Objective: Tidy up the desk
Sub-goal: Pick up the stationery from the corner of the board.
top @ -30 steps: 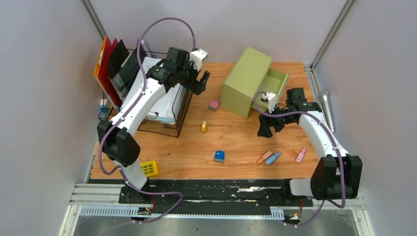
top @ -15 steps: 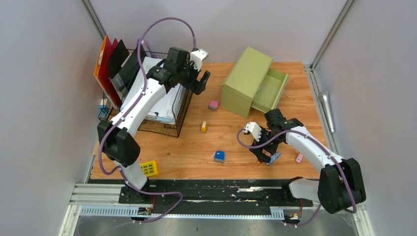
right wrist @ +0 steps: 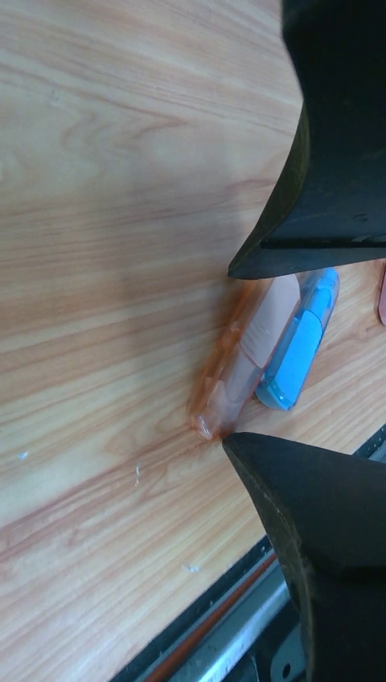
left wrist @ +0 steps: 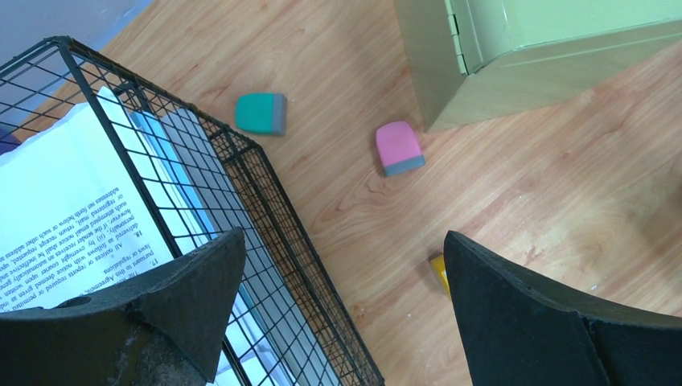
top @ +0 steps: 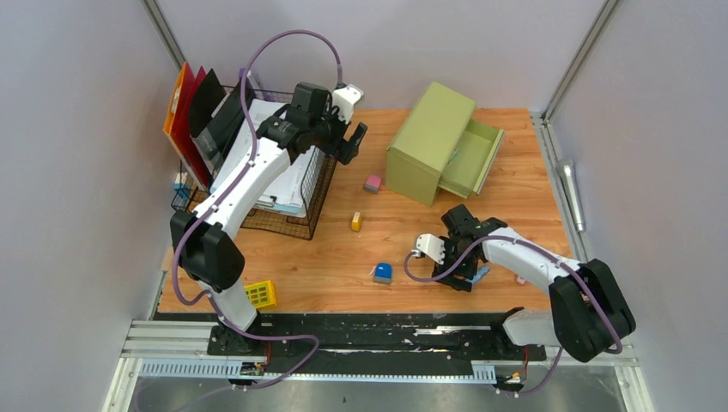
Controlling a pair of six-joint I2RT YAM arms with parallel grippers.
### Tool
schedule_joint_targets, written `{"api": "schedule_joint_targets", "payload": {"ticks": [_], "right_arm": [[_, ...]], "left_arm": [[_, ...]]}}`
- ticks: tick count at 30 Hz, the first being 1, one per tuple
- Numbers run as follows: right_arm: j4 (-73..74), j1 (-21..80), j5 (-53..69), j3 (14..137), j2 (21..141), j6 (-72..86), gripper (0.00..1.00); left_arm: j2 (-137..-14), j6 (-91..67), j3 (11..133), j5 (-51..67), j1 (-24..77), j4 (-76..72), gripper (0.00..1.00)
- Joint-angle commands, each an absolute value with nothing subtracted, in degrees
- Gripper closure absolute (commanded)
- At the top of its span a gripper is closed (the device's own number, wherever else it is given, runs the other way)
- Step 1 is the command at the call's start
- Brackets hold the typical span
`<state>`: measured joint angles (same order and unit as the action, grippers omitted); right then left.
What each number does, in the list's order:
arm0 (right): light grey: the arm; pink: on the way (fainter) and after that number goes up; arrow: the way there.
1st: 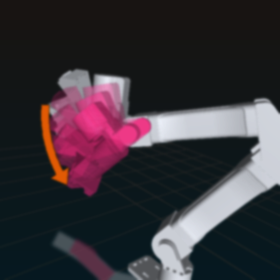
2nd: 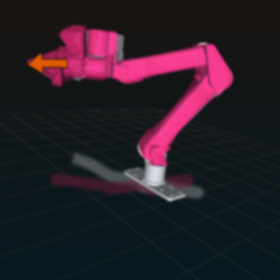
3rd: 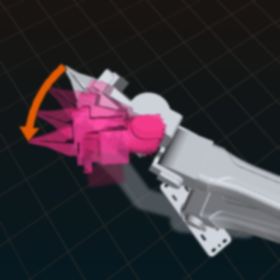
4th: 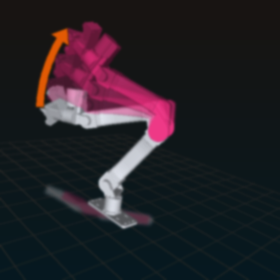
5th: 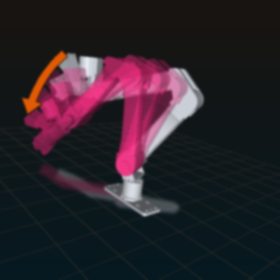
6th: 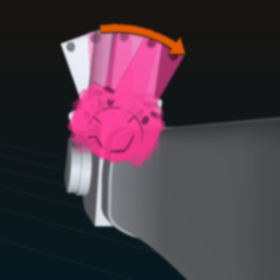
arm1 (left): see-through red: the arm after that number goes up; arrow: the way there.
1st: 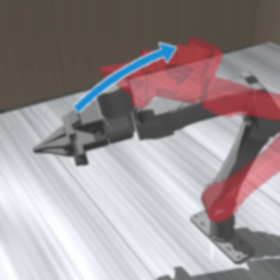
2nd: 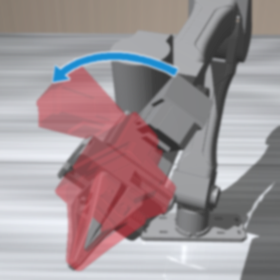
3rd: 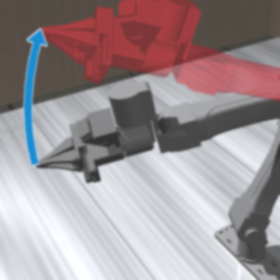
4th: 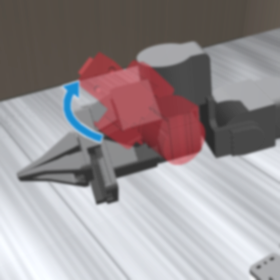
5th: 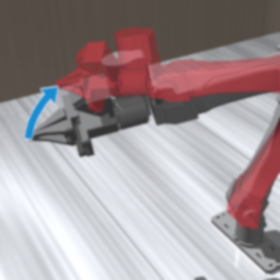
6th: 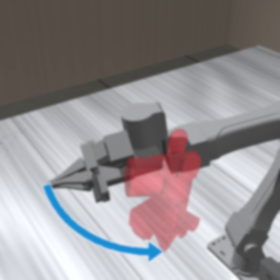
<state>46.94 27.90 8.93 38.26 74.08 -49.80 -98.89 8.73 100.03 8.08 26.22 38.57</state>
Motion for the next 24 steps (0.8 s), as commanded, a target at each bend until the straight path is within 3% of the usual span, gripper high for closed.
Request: {"api": "schedule_joint_targets", "payload": {"ticks": [1,15,20,24], "right_arm": [[41.7,29.1,5.6,38.6,76.5,-51.1,0.34],[35.1,28.9,-4.3,46.1,87.2,-47.3,0.88],[36.9,27.6,-1.3,54.3,83.8,-45.1,1.00],[42.2,23.3,6.2,64.4,81.3,-42.3,1.00]], "left_arm": [[-96.2,9.9,98.6,5.1,25.6,39.4,0.00],[-95.3,10.1,96.9,4.3,25.6,38.1,0.00],[-94.3,10.3,96.7,3.4,25.6,37.9,0.00],[-93.4,10.4,96.3,3.2,25.6,37.8,0.00]]}}
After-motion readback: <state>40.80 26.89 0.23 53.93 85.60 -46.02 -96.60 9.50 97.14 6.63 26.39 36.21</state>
